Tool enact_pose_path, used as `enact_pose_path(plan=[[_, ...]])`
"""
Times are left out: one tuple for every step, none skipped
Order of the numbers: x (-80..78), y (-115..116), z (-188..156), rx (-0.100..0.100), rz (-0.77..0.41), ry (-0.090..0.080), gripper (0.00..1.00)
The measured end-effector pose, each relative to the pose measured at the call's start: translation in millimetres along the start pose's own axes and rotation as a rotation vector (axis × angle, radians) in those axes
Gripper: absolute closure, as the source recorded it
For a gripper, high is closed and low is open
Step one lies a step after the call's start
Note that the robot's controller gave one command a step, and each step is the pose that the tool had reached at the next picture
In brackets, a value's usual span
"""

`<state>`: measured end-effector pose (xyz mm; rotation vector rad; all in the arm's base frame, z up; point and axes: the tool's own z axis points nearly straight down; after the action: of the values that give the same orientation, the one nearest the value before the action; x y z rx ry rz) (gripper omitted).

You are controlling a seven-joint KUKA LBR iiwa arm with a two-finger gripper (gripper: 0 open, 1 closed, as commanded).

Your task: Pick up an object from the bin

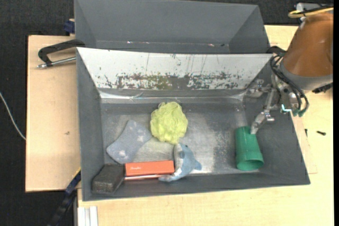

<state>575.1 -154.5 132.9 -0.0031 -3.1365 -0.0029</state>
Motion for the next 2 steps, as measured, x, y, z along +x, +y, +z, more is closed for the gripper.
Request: enact_pose_path(plan=[[-2.1, 0.3, -3.9, 0.002, -0.001, -0.007, 0.00], [73.9, 23.8, 44.4, 0.002, -0.338, -0.005, 1.00]])
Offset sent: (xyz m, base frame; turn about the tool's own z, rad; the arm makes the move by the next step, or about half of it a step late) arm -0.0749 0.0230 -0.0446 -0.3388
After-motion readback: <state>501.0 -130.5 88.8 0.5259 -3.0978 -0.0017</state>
